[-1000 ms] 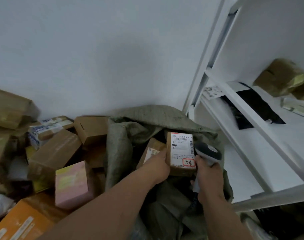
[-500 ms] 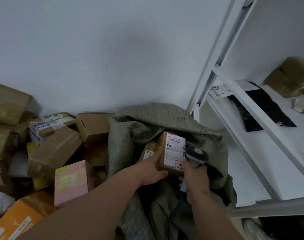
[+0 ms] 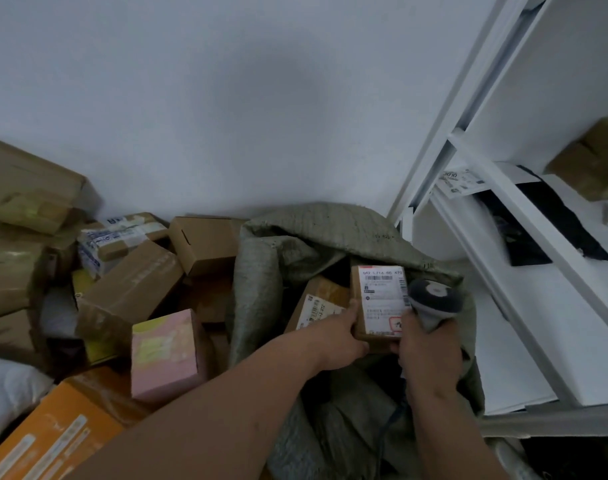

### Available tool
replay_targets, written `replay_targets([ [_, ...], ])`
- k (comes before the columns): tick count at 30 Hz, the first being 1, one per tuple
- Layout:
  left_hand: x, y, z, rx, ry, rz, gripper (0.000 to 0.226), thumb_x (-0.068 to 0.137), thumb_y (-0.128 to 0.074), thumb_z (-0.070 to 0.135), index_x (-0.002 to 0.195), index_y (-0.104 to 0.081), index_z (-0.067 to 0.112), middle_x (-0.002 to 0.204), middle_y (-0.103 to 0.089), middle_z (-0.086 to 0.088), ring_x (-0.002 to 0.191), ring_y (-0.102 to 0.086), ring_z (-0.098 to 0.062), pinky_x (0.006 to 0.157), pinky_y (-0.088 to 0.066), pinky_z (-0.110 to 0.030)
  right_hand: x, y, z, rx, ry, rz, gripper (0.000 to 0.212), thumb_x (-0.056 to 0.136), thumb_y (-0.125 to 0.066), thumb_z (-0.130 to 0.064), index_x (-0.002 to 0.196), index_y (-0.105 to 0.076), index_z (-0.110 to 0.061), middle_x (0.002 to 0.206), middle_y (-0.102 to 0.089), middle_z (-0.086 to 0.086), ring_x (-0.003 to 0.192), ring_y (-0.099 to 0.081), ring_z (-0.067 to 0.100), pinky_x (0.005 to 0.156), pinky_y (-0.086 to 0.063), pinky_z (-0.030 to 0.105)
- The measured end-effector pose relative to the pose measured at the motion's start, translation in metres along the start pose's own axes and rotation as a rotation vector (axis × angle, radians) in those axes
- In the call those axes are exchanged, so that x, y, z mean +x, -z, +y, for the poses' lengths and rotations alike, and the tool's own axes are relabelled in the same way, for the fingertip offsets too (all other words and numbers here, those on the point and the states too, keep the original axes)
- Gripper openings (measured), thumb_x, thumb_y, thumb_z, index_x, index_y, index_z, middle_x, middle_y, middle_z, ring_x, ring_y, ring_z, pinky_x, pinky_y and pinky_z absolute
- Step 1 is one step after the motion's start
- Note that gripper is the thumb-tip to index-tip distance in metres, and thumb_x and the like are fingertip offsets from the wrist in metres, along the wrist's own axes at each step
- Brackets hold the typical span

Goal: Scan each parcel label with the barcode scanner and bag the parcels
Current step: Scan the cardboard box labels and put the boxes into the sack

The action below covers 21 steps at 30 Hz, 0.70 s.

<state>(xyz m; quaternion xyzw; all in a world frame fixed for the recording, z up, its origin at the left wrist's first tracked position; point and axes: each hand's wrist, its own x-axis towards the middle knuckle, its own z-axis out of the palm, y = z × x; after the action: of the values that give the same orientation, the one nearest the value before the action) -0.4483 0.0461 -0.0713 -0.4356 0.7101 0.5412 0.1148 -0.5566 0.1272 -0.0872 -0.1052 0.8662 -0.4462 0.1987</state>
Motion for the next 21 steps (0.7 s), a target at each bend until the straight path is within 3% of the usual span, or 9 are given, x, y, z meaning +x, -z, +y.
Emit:
replay_targets([
  [3, 0.001, -0.004, -0.003, 0.047, 0.031, 0.009, 0.085, 0.096, -0.054, 0.021, 0.156, 0.006, 0.027, 0.16, -0.021, -0.007, 0.145, -0.023, -0.026, 0.119, -0.019, -0.035, -0.003, -0.007, 0.004, -0.093, -0.014, -0.065, 0.051, 0.078, -0.054, -0.055, 0.112, -0.047, -0.018, 0.1, -0.068, 0.008, 0.086, -0.069, 0.032, 0.079, -0.059, 0.054],
  [6, 0.002, -0.003, -0.011, 0.093, 0.072, 0.02, 0.083, 0.097, -0.052, 0.019, 0.156, 0.006, 0.026, 0.161, -0.016, -0.007, 0.146, -0.02, -0.027, 0.118, -0.019, -0.034, -0.003, -0.015, 0.002, -0.086, -0.035, -0.083, 0.045, 0.086, -0.059, -0.045, 0.117, -0.043, -0.016, 0.104, -0.068, 0.01, 0.09, -0.069, 0.033, 0.084, -0.057, 0.051],
  [11, -0.002, 0.009, -0.027, 0.224, 0.05, 0.105, 0.067, 0.095, -0.048, 0.027, 0.153, -0.018, 0.037, 0.156, -0.031, 0.001, 0.138, -0.033, -0.026, 0.115, -0.026, -0.048, -0.001, -0.035, 0.007, -0.003, -0.105, -0.202, 0.06, 0.087, -0.064, -0.044, 0.129, -0.038, -0.011, 0.117, -0.064, 0.017, 0.1, -0.067, 0.036, 0.087, -0.056, 0.055],
  [14, -0.016, 0.028, -0.035, 0.329, 0.068, 0.312, 0.055, 0.098, -0.044, 0.034, 0.15, -0.028, 0.034, 0.154, -0.032, 0.003, 0.138, -0.032, -0.024, 0.112, -0.022, -0.052, -0.006, -0.041, 0.008, 0.054, -0.116, -0.227, 0.053, 0.09, -0.064, -0.043, 0.124, -0.04, -0.011, 0.105, -0.065, 0.014, 0.089, -0.07, 0.035, 0.08, -0.059, 0.053],
  [18, -0.04, 0.057, -0.053, 0.3, 0.058, 0.612, 0.055, 0.096, -0.048, 0.039, 0.148, -0.032, 0.033, 0.151, -0.035, 0.004, 0.137, -0.032, -0.022, 0.11, -0.025, -0.049, -0.015, -0.04, 0.006, 0.108, -0.011, -0.121, 0.066, 0.069, -0.054, -0.067, 0.112, -0.047, -0.018, 0.106, -0.066, 0.008, 0.089, -0.07, 0.031, 0.078, -0.06, 0.053],
  [21, -0.06, 0.074, -0.069, 0.245, 0.139, 0.793, 0.059, 0.094, -0.054, 0.037, 0.148, -0.032, 0.033, 0.152, -0.032, 0.001, 0.139, -0.027, -0.026, 0.111, -0.025, -0.051, -0.034, -0.04, -0.013, 0.195, 0.067, -0.134, 0.033, 0.084, -0.064, -0.043, 0.108, -0.05, -0.024, 0.105, -0.067, 0.004, 0.089, -0.07, 0.027, 0.078, -0.061, 0.051],
])
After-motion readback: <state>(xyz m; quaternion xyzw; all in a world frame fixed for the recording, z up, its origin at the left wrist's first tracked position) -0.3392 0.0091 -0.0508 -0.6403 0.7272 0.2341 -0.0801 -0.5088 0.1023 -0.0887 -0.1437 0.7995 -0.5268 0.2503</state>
